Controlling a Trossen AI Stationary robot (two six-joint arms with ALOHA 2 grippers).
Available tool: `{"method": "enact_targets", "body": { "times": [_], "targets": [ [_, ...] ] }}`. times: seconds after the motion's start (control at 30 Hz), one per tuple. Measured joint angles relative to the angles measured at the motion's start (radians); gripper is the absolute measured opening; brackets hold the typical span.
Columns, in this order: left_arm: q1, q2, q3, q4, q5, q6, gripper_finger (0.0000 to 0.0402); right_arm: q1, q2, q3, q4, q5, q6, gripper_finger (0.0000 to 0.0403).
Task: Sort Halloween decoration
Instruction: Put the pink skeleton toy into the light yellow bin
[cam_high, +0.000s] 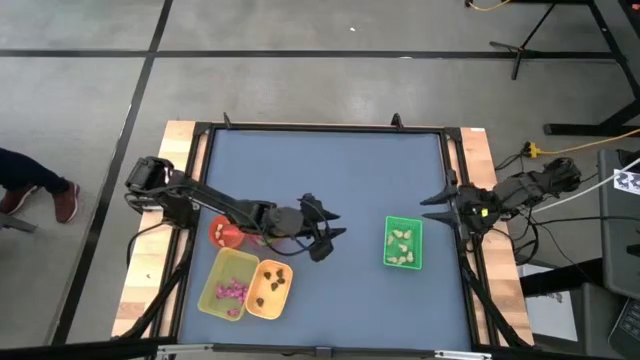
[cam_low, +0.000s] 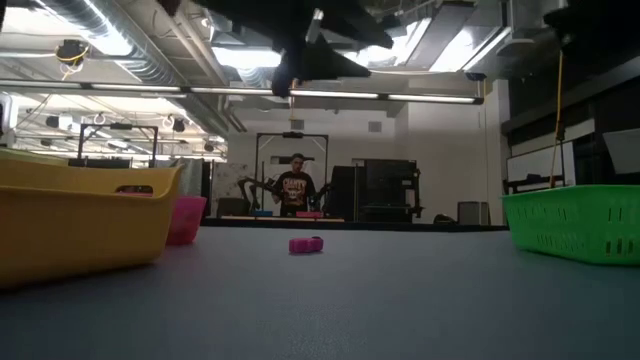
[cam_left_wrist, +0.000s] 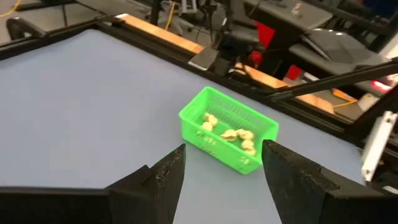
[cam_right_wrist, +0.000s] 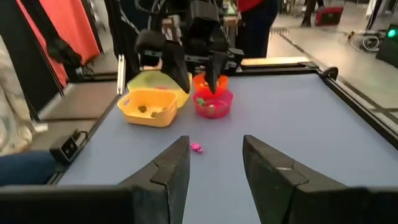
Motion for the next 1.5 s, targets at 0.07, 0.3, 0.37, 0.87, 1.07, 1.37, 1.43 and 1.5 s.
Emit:
{"method": "enact_targets", "body": {
  "times": [0.07, 0.3, 0.37, 0.87, 1.07, 1.37, 1.43, 1.5],
  "targets": [
    [0.014, 0.011, 0.000, 0.002, 0.011, 0.000, 0.0195, 0.000, -0.074, -0.057, 0.031, 0.001, -0.001, 0.0145],
    [0.034, 0.012, 0.000, 0.002, 0.024, 0.000, 0.0195, 0.000, -0.253, -0.272, 0.215, 0.077, -0.008, 0.0145],
    [0.037, 0.012, 0.000, 0.003, 0.024, 0.000, 0.0195, 0.000, -0.269, -0.325, 0.292, 0.082, -0.023, 0.0145],
    [0.057, 0.049, 0.002, 0.005, 0.053, 0.036, 0.0195, -0.096, -0.268, -0.519, 0.663, 0.138, -0.218, 0.0145],
    [0.073, 0.049, 0.002, 0.006, 0.073, 0.058, 0.0195, -0.252, -0.268, -0.543, 0.645, 0.032, -0.218, 0.0145],
    [0.072, 0.049, 0.002, -0.028, 0.077, 0.128, 0.0195, -0.378, -0.268, -0.552, 0.515, -0.075, -0.167, 0.0145],
    [0.071, 0.049, 0.002, -0.070, 0.076, 0.127, 0.0195, -0.383, -0.268, -0.551, 0.512, -0.083, -0.166, 0.0145],
    [0.067, 0.049, 0.002, -0.122, 0.076, 0.109, 0.0195, -0.382, -0.268, -0.551, 0.510, -0.089, -0.171, 0.0145]
  ]
}}
